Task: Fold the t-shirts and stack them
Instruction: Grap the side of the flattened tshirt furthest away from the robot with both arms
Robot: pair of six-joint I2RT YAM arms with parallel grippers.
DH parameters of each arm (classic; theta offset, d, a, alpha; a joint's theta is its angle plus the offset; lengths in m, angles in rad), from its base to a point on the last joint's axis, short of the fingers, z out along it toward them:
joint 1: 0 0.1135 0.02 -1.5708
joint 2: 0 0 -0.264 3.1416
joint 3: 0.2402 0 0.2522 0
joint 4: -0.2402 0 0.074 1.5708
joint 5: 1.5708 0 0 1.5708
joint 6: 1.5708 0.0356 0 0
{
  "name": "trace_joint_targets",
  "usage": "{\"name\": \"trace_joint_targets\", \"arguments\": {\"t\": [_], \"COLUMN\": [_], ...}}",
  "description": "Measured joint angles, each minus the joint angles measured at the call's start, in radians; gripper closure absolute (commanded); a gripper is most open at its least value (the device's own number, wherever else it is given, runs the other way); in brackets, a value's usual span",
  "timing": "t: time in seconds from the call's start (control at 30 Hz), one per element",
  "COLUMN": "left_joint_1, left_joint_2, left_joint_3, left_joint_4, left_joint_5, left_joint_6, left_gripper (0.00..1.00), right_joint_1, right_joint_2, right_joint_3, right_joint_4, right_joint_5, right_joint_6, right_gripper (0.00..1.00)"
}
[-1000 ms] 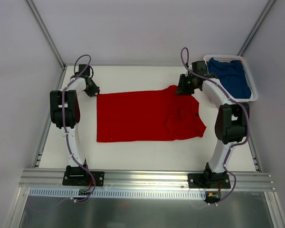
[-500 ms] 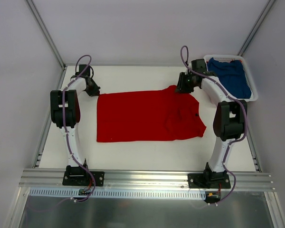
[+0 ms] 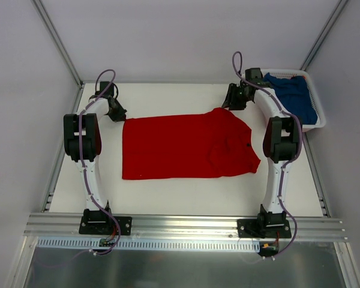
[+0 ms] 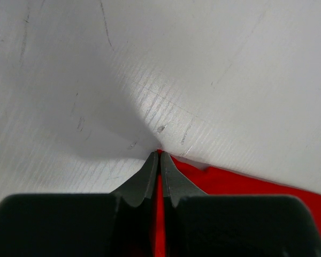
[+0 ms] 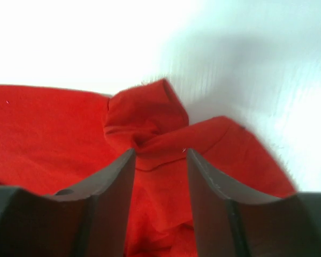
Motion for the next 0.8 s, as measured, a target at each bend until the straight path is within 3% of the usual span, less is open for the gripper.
{"name": "trace_joint_targets", "arguments": {"t": [0.4,0.8], "left_joint_1": [0.0,-0.001], "left_joint_2": [0.0,0.0], "left_joint_3": [0.0,0.0], "left_joint_4": [0.0,0.0], "left_joint_5": [0.001,0.001], "left_joint_6": [0.0,0.001], "left_gripper": [1.0,1.0], "right_joint_1": [-0.058,-0.087], "right_joint_2": [0.056,0.145], "right_joint_3": [0.09,0.047], "right_joint_4": [-0.009,0.011], "right_joint_5": [0.015,-0.048], "right_joint_6": [-0.01,0.035], "right_gripper": [0.42,0.42]}}
